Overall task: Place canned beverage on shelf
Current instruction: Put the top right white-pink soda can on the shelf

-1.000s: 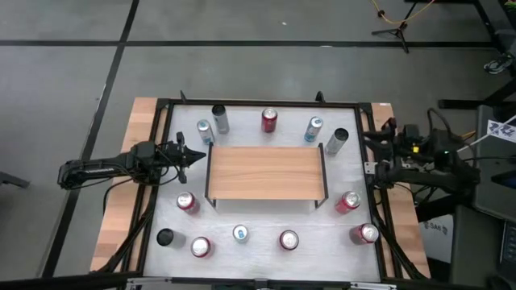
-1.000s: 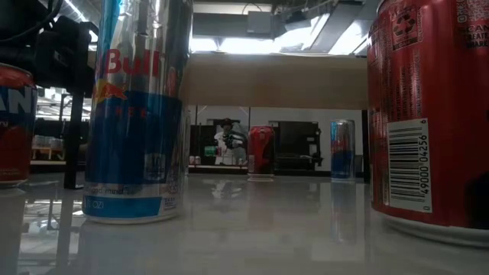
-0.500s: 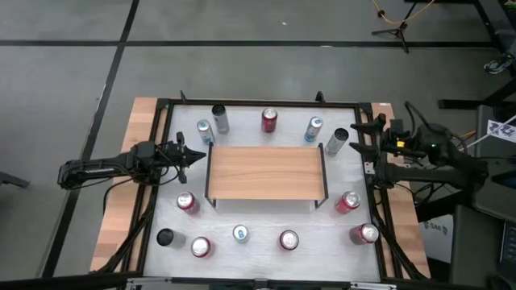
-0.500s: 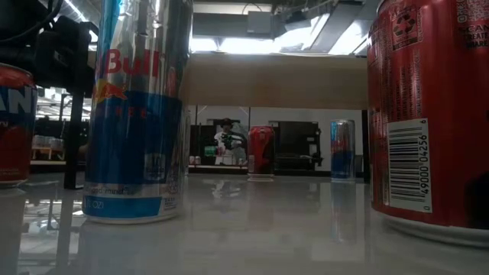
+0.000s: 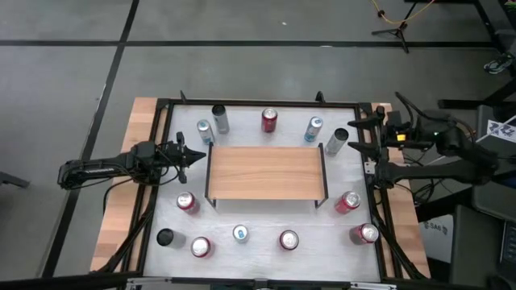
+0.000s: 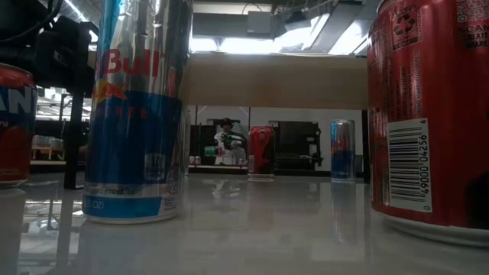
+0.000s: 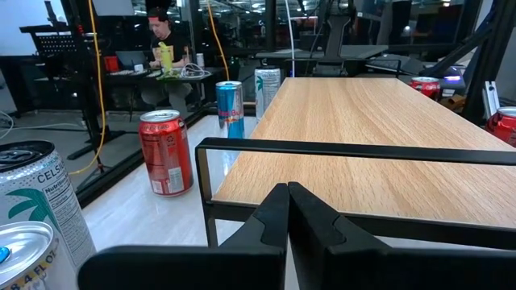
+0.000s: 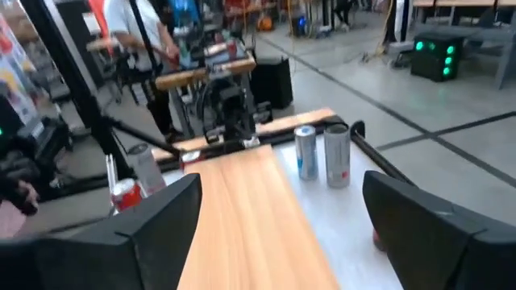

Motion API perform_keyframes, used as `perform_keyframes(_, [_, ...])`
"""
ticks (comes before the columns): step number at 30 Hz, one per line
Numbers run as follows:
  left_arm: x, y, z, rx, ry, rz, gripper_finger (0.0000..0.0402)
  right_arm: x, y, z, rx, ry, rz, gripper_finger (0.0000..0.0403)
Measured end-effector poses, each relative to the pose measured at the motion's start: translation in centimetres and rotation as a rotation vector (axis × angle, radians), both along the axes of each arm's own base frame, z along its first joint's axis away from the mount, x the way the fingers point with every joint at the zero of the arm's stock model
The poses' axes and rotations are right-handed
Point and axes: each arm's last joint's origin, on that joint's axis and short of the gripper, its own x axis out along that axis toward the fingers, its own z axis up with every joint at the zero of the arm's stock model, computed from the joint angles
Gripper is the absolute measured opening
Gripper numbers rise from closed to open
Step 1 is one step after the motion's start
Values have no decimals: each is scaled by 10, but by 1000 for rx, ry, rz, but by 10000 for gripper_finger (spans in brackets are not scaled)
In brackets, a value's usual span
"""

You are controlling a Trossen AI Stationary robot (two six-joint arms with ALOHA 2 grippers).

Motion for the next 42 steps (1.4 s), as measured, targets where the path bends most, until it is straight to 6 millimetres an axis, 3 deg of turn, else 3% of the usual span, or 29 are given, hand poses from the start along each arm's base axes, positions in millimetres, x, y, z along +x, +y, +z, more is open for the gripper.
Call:
perform_keyframes(5, [0,0,0,0,0,0,0,6,-2,9,-50,100,-33,335])
perform_keyframes(13, [0,0,0,-1,0,0,0,13,-14,11,-174,295,-411,335])
perform_keyframes(17, [0,0,0,0,0,0,0,21,-17,3,-189,407,-465,335])
perform_keyframes(24, [0,0,0,0,0,0,0,37,-26,-16,-81,608,-557,335])
perform_keyframes(29, [0,0,0,0,0,0,0,45,-42,-29,29,725,-679,335])
perform_keyframes(36, [0,0,0,-1,0,0,0,61,-64,-47,297,828,-715,335])
perform_keyframes(42, [0,0,0,-1,0,0,0,71,-79,-63,379,959,-775,335])
